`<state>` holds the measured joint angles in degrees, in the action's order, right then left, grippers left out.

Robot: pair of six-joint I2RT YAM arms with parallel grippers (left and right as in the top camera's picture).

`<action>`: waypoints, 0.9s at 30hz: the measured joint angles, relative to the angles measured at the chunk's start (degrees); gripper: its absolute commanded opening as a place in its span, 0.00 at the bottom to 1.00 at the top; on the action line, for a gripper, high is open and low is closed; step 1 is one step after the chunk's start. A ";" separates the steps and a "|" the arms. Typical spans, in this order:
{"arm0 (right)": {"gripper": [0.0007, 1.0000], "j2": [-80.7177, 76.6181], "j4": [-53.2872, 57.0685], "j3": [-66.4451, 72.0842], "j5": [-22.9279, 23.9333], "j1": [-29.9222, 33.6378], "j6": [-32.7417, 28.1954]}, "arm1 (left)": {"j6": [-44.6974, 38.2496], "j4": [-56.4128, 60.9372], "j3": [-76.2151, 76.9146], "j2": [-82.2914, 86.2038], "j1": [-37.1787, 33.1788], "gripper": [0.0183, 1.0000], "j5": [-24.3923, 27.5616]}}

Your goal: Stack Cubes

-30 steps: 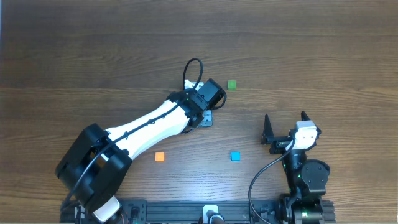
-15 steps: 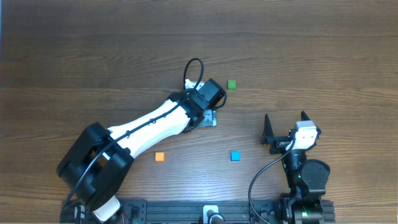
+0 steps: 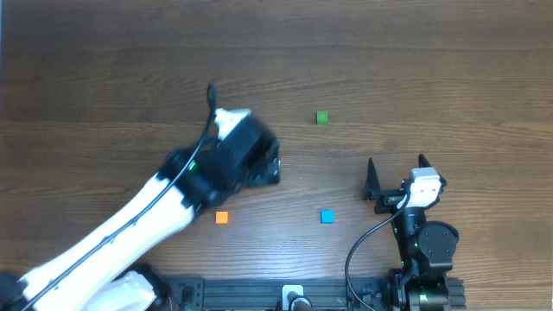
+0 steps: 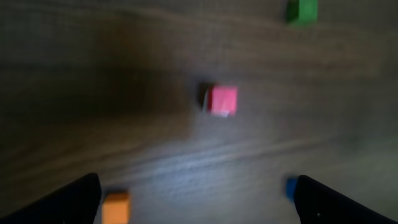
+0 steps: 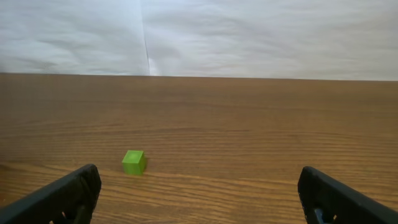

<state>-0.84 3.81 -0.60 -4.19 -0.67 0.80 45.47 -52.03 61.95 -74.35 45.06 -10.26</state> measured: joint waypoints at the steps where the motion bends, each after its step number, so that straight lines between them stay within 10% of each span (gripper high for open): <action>1: 0.99 -0.02 0.02 0.00 0.00 0.00 -0.02 | 0.02 0.09 -3.04 2.64 0.81 1.00 -0.31; 27: 0.99 0.00 0.02 0.00 0.00 0.00 -0.02 | 8.31 12.33 -29.49 2.25 0.13 0.91 1.92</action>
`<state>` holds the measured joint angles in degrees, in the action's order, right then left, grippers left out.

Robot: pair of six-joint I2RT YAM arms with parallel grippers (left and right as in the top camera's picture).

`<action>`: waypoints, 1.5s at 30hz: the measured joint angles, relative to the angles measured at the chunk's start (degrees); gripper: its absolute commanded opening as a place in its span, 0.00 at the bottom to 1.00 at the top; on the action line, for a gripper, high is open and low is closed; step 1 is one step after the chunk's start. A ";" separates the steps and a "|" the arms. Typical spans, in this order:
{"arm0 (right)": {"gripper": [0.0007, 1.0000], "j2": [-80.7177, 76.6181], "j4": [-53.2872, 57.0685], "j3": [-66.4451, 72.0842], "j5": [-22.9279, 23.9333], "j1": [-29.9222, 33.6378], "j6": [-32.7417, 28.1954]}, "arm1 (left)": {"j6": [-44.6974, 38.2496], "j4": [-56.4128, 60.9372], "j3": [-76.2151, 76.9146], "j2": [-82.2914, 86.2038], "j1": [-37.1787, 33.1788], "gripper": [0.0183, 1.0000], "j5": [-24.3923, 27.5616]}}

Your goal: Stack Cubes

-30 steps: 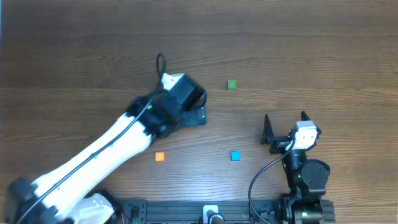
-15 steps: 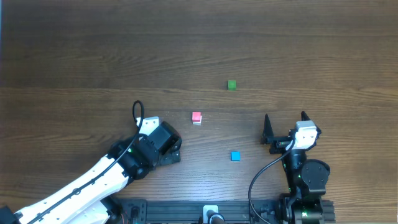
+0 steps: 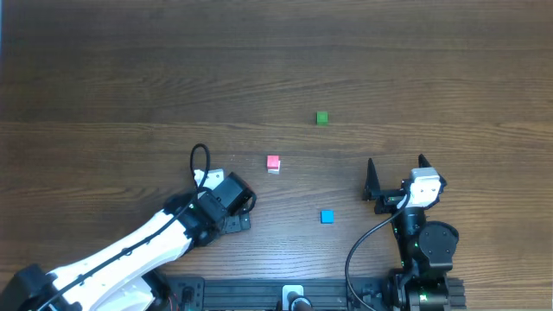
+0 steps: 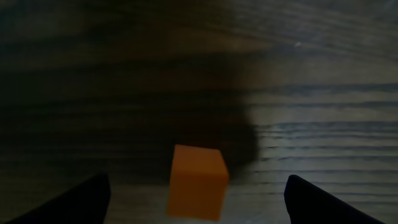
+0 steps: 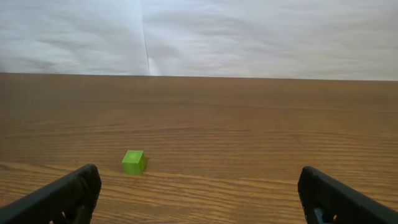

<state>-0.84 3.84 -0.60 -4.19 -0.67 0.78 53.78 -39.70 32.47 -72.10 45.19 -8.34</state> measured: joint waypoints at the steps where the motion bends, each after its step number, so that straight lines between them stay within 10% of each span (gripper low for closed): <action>1: 0.99 -0.02 -0.02 0.00 0.00 0.00 0.02 | -0.17 0.02 -0.02 -0.61 0.00 0.90 0.28; 12: 0.99 0.00 0.00 0.00 0.00 0.00 0.00 | -1.92 1.81 -0.02 -4.31 0.00 0.83 1.49; 25: 0.99 0.00 -0.02 0.00 0.00 0.00 0.00 | -3.48 2.10 -0.02 -5.27 0.00 0.44 1.92; 45: 0.99 0.00 0.00 0.00 0.00 0.00 0.02 | -3.45 3.32 -0.02 -5.27 0.00 0.17 1.97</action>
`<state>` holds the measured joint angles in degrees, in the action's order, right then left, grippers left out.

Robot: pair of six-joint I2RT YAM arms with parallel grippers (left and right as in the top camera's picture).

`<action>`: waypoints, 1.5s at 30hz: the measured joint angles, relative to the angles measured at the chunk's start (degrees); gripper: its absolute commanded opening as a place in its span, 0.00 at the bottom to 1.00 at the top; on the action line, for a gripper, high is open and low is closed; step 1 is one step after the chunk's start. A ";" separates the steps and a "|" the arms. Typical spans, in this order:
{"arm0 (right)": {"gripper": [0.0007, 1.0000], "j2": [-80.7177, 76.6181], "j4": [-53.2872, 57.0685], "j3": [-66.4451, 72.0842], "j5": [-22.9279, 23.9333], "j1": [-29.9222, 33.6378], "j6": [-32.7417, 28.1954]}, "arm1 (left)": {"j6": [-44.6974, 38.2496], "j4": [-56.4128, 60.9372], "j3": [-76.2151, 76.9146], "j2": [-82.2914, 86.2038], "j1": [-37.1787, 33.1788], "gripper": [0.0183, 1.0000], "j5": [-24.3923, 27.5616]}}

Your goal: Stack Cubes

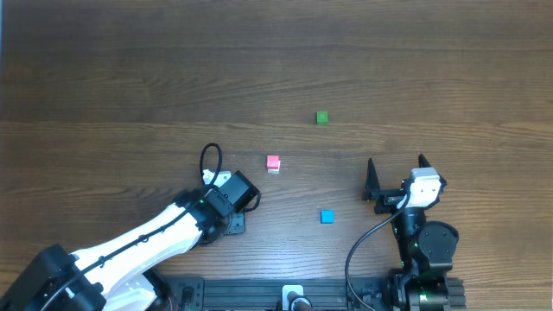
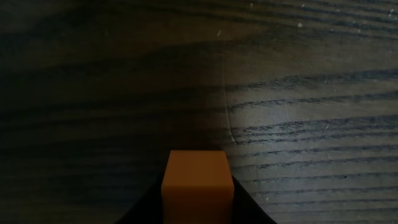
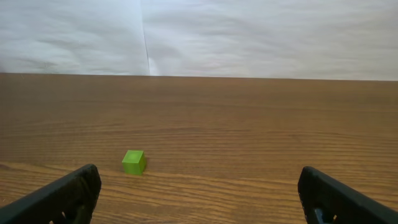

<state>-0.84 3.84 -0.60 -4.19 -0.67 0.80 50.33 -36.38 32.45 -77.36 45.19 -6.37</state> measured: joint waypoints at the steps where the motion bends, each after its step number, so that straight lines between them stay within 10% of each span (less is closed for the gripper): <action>1: 0.99 0.00 0.00 0.00 0.00 0.00 0.02 | 0.02 0.02 0.00 0.00 0.00 0.15 0.00; 20: 0.99 0.00 0.00 0.02 0.00 0.00 0.00 | -5.97 -17.86 47.95 -21.35 0.00 0.09 -4.61; 45: 0.99 0.00 -0.02 0.00 0.00 0.00 0.00 | -7.26 -16.33 45.05 -27.45 -1.88 0.08 0.44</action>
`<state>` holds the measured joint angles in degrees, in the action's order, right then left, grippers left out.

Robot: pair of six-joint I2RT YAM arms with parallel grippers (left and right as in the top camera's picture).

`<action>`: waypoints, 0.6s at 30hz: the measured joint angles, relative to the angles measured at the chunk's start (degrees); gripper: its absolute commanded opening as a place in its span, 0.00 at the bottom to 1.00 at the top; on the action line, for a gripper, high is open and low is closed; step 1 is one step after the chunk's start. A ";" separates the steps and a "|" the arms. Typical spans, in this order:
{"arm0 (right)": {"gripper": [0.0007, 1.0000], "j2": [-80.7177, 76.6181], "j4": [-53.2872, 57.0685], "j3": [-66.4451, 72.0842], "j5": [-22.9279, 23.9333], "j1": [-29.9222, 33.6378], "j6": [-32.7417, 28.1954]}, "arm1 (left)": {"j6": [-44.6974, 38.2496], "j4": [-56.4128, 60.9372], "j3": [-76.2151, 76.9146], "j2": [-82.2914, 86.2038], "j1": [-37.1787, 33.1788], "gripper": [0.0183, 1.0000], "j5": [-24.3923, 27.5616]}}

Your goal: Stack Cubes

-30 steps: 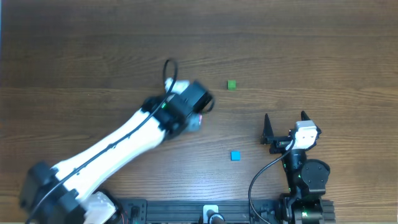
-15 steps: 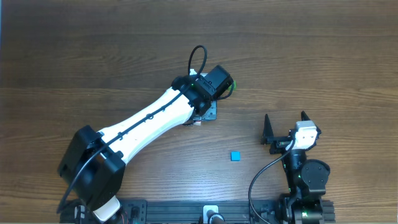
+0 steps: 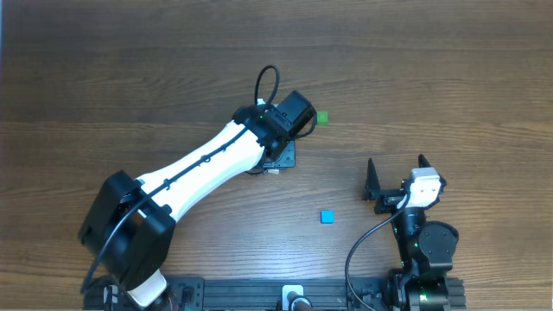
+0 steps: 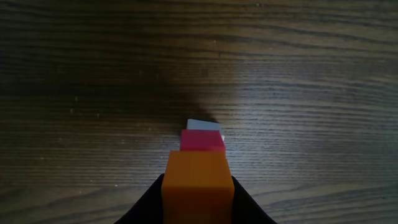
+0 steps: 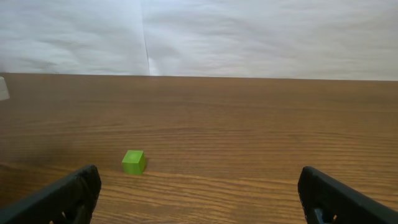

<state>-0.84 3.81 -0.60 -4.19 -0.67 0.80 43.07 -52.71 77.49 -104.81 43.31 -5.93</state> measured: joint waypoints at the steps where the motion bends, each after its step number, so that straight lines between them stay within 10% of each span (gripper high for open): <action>1: 0.99 0.00 0.02 0.00 0.00 0.00 -0.02 | 0.00 0.00 0.00 0.00 0.02 0.08 0.04; 18: 0.99 0.00 0.00 0.00 0.00 0.00 0.00 | 0.00 0.24 -0.04 -1.27 0.00 0.08 1.07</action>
<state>-0.84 3.81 -0.60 -4.19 -0.67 0.80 43.07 -52.47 77.45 -106.08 43.31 -4.86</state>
